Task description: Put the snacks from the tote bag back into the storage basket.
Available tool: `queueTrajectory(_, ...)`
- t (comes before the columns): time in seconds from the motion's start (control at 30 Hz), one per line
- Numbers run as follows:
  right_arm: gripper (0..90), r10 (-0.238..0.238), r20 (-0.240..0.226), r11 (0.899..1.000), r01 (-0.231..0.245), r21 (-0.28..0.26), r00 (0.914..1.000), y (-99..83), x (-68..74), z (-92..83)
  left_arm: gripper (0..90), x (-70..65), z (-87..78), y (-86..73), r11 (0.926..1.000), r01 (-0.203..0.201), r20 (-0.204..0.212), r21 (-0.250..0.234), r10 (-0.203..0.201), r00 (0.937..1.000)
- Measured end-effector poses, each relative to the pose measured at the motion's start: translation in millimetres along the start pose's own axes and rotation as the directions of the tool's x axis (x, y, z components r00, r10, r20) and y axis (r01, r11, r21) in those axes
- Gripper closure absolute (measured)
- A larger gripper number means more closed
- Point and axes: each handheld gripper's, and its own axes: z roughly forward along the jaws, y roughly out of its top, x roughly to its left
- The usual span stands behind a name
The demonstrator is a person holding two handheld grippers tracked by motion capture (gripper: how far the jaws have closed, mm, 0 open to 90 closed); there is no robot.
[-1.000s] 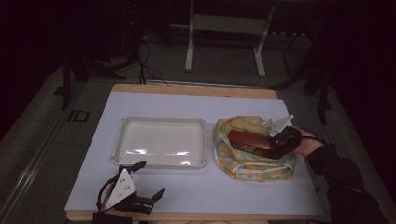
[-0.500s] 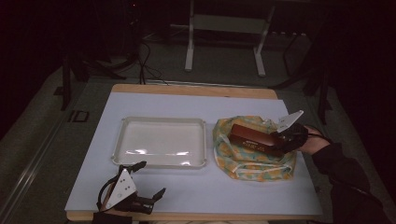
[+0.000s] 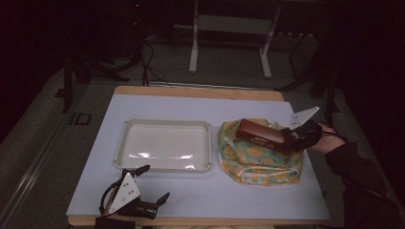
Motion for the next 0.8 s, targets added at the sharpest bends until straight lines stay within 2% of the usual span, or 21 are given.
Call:
queueTrajectory(0.47,42.9,-0.040,0.009,0.999,0.040,0.000,0.9992,21.1,0.0,-14.9,0.0,0.4,-0.8,0.2,1.0000,0.001,-0.005,-0.004,-0.001,1.0000)
queueTrajectory(0.8,42.9,-0.076,0.018,0.997,0.076,0.001,0.9970,45.4,2.6,-22.8,0.0,0.6,-2.2,0.3,0.9998,0.003,0.000,-0.017,-0.003,1.0000)
